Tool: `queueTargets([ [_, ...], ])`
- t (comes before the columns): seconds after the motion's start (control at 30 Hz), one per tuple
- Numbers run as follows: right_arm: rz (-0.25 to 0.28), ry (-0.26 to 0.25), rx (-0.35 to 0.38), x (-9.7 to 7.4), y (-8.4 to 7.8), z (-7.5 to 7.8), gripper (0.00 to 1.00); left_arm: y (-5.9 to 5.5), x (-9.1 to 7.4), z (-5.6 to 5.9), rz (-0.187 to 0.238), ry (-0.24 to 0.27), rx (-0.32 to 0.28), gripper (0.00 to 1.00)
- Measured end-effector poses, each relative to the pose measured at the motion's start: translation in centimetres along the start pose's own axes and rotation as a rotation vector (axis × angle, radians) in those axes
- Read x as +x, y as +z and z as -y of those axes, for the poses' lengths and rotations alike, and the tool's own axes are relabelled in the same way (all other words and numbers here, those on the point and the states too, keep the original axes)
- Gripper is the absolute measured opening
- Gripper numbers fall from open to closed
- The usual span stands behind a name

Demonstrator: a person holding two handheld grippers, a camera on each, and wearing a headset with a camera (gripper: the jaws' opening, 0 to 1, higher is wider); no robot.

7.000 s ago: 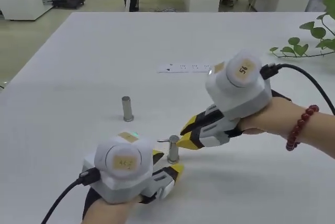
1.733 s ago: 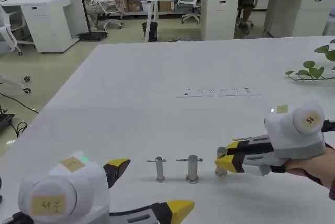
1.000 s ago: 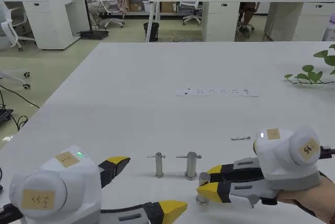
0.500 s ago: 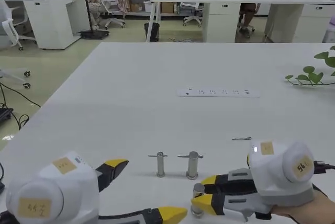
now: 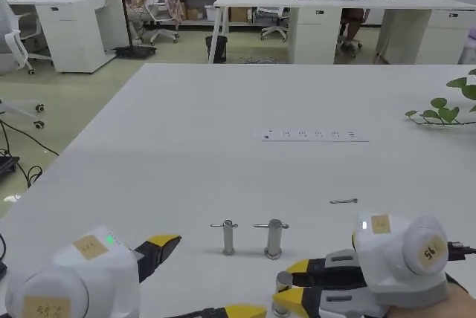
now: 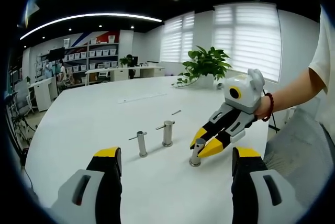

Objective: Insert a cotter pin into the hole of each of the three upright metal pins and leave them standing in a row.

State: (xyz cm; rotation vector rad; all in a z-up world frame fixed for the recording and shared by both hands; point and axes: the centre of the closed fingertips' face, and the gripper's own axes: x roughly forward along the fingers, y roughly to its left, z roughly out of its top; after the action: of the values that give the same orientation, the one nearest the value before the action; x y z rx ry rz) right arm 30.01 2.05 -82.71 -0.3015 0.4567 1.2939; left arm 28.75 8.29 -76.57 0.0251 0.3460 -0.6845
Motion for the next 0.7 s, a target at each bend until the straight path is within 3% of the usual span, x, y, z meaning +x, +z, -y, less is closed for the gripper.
queueTargets([
  [0.1,0.034,-0.001,0.031,-0.2,0.6,0.2,0.20,0.0,0.0,0.1,-0.003,-0.003,0.004,0.87],
  [0.23,0.028,-0.004,0.038,-0.4,0.7,0.1,0.23,-0.1,0.1,0.2,-0.005,-0.003,0.004,0.88],
  [0.43,0.068,0.026,0.107,-2.2,2.0,-0.1,0.31,0.1,0.1,0.0,0.001,0.002,-0.004,0.89],
  [0.57,0.072,0.022,0.161,-3.7,2.6,0.8,0.35,0.3,0.1,-0.2,0.013,0.003,-0.021,0.90],
  [0.7,0.062,-0.001,0.163,-5.2,2.7,2.4,0.36,0.5,0.1,-0.4,0.022,0.010,-0.026,0.92],
])
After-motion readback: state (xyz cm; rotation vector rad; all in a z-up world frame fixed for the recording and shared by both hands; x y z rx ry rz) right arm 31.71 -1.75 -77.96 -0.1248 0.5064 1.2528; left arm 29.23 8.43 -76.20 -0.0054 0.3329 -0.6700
